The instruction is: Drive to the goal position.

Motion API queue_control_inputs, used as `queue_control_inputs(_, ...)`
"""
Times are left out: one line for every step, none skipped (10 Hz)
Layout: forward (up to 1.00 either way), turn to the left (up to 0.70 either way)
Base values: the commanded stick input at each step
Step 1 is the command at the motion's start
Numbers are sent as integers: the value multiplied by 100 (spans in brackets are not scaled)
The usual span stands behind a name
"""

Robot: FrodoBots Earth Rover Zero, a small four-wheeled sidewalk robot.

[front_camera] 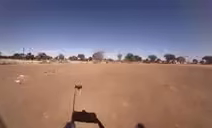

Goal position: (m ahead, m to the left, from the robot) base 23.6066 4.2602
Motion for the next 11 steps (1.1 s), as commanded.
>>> queue_control_inputs(50,0)
queue_control_inputs(50,0)
queue_control_inputs(50,0)
queue_control_inputs(50,0)
queue_control_inputs(50,0)
queue_control_inputs(50,0)
queue_control_inputs(50,0)
queue_control_inputs(50,0)
queue_control_inputs(50,0)
queue_control_inputs(50,0)
queue_control_inputs(50,0)
